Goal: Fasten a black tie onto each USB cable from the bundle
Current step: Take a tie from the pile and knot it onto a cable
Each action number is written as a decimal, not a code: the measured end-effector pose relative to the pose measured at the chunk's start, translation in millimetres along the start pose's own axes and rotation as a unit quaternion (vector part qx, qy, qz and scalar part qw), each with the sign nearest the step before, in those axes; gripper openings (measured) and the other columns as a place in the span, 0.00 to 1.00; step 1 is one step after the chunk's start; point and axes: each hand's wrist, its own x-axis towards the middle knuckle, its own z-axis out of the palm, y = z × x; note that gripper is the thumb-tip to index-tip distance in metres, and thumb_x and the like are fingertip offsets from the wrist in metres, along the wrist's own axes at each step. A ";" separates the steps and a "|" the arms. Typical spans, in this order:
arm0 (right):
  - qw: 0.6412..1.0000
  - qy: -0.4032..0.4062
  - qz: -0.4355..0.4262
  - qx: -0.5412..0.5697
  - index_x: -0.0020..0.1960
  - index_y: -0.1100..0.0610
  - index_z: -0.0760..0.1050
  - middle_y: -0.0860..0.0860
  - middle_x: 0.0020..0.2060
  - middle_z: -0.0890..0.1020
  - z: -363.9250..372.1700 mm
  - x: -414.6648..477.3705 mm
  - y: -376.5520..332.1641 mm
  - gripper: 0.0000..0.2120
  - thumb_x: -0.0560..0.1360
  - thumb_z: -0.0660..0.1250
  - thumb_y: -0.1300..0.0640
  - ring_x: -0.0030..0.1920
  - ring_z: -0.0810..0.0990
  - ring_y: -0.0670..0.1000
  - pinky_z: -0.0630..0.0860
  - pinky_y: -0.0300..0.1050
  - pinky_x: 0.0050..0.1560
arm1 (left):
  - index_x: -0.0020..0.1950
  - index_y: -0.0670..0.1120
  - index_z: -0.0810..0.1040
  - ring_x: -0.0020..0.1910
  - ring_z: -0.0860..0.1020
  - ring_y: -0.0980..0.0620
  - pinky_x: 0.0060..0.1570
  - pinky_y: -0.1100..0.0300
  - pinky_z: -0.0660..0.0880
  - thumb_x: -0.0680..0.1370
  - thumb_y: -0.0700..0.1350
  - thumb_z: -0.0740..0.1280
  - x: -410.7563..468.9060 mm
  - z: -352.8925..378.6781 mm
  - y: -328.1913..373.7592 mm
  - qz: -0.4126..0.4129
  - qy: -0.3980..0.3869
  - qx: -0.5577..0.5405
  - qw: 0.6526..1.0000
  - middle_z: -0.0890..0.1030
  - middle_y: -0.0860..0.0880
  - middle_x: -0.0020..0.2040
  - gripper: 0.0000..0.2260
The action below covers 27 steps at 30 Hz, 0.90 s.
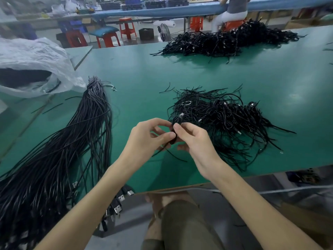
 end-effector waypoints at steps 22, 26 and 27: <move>0.799 0.200 -0.040 -0.566 0.64 0.67 0.72 0.64 0.59 0.76 -123.0 81.9 -34.0 0.18 0.82 0.67 0.54 0.60 0.75 0.65 0.73 0.56 0.57 | 0.46 0.43 0.71 0.40 0.75 0.43 0.39 0.52 0.70 0.84 0.55 0.64 5.6 -114.4 -71.6 -0.262 0.024 0.519 0.813 0.75 0.46 0.42 0.16; 0.771 0.217 -0.049 -0.597 0.67 0.68 0.70 0.66 0.63 0.73 -119.6 76.0 -28.9 0.23 0.82 0.67 0.52 0.65 0.71 0.66 0.71 0.62 0.66 | 0.47 0.42 0.75 0.40 0.77 0.44 0.35 0.54 0.70 0.84 0.53 0.64 5.5 -115.7 -75.3 -0.250 0.022 0.493 0.833 0.78 0.45 0.42 0.15; 0.767 0.218 -0.049 -0.602 0.68 0.69 0.69 0.67 0.64 0.72 -118.9 74.2 -29.0 0.24 0.82 0.68 0.52 0.66 0.70 0.67 0.70 0.61 0.67 | 0.46 0.41 0.75 0.37 0.77 0.44 0.34 0.55 0.69 0.84 0.52 0.64 4.8 -114.6 -76.8 -0.244 0.029 0.495 0.834 0.78 0.45 0.40 0.15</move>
